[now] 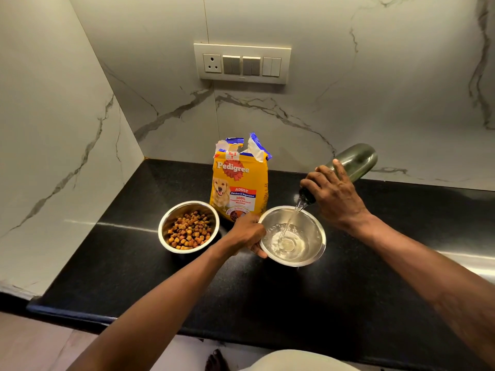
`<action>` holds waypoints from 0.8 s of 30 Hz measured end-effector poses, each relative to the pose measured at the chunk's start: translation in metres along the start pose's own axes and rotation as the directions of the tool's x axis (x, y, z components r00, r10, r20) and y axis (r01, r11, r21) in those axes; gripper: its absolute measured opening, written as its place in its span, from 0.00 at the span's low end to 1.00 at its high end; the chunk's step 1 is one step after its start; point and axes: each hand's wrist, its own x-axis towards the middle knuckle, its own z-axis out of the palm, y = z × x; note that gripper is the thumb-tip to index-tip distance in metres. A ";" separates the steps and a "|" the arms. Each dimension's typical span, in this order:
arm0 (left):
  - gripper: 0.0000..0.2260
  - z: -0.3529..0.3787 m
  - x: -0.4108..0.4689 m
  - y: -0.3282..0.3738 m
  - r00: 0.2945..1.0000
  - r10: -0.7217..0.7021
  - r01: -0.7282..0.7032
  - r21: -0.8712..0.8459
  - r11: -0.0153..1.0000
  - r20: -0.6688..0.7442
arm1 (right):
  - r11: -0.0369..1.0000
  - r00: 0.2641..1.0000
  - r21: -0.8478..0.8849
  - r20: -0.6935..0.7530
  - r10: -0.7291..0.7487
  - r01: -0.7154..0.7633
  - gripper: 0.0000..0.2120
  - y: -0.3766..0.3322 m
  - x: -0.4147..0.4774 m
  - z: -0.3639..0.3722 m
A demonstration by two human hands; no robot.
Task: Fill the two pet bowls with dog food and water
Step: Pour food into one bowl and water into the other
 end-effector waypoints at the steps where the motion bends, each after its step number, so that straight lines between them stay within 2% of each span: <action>1: 0.13 0.000 0.000 0.000 1.000 -0.006 0.006 -0.004 1.000 0.003 | 1.000 1.000 0.001 -0.005 -0.002 0.002 0.25 0.000 0.000 0.000; 16: 0.15 0.004 0.009 -0.010 0.998 -0.049 0.051 -0.049 0.997 0.033 | 0.999 0.999 0.032 -0.041 -0.013 0.014 0.27 0.000 0.000 0.005; 20: 0.16 0.005 0.012 -0.016 0.999 -0.049 0.050 -0.036 0.998 0.022 | 0.993 0.999 0.119 -0.016 0.030 -0.028 0.30 -0.006 -0.004 0.010; 24: 0.16 0.005 0.011 -0.023 0.999 -0.047 0.048 -0.020 0.999 0.020 | 0.947 0.991 0.291 0.033 0.133 -0.137 0.31 -0.016 -0.004 0.009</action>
